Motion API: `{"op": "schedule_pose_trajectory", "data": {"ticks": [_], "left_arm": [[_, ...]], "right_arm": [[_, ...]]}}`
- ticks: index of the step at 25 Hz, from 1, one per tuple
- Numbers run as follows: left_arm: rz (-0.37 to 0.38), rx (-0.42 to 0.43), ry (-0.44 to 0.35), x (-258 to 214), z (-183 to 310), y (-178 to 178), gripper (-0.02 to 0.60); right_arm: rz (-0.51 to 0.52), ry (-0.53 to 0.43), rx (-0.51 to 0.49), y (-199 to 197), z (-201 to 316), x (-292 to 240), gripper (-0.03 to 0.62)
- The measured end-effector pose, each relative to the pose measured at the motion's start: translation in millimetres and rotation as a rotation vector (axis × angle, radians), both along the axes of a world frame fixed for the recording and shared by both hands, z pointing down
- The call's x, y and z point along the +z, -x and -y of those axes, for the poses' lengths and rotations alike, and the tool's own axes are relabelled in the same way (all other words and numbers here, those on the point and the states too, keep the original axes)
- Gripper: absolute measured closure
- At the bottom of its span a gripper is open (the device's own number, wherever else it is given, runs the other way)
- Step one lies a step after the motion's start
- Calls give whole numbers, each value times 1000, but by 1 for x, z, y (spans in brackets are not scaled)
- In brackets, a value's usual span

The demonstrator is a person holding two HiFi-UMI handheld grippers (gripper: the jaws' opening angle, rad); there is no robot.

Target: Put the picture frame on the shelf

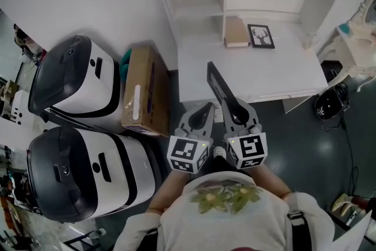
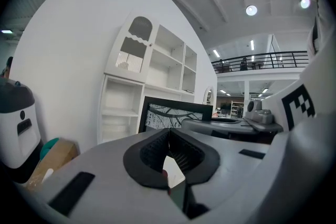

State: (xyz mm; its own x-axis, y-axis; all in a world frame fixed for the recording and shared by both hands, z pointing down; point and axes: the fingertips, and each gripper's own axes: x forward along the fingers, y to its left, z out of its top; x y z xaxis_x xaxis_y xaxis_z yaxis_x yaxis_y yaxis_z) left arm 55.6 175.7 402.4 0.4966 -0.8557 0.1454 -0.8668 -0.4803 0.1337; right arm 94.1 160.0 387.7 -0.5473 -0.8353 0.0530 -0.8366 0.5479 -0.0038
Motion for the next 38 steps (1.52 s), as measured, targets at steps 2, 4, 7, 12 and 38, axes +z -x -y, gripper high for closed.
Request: {"op": "schedule_pose_trajectory", "data": {"ticks": [2,4,7,12,38], "left_arm": [[3,-2,-5,-2,16,-1,552],[7,-1,-11,-5,30,-4,552],[17,-5,-23,-9,49,-8,552],[18,-36,-28,-11,74,-13,552],[14,10,23,1,234,34,552]], "right_arm": [[3,-7,-4,-1,16,-2,546],[5,-15,-6,-3,30,-5,546],[11,-27,-13,-6,50,-9,546],[25,-32,-27,-14,77,-13,546],[13,9,38,27,235,1,546]]}}
